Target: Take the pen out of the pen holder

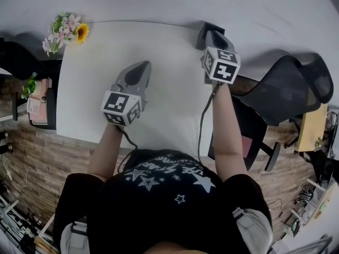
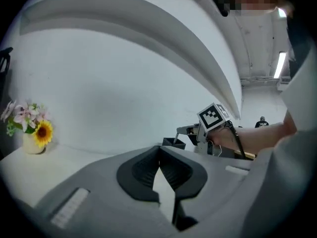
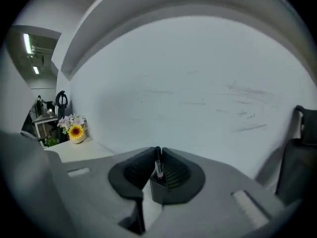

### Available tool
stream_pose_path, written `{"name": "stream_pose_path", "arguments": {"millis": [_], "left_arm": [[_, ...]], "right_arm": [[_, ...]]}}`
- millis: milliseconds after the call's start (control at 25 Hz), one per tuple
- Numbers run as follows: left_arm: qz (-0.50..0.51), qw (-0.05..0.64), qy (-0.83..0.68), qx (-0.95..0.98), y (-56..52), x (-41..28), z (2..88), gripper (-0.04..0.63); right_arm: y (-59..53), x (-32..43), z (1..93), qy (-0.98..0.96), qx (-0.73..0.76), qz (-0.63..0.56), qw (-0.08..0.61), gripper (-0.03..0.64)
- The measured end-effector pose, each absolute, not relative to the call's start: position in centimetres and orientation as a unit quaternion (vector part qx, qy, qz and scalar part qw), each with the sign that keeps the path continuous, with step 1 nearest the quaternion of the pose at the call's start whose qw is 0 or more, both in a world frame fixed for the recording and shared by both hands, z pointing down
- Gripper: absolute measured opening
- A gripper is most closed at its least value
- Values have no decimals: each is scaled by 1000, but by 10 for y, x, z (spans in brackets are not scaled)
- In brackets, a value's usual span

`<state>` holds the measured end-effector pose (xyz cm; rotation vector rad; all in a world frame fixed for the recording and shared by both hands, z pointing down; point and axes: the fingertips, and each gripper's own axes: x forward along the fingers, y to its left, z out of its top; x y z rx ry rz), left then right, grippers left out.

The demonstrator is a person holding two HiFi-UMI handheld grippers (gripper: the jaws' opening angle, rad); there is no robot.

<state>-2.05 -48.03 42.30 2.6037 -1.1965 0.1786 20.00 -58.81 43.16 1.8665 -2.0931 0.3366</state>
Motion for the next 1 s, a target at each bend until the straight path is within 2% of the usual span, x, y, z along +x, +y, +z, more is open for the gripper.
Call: {"name": "stream_pose_path", "arguments": {"millis": [560,1000], "left_arm": [[48,109,-388,914,-421,-8,385,11],[38,93,-384,918,-353,-14,368,11]], "right_arm": [[-529,206,329,-732,674,46,89,43],[-434,197,321,-741,665,60,79,41]]}}
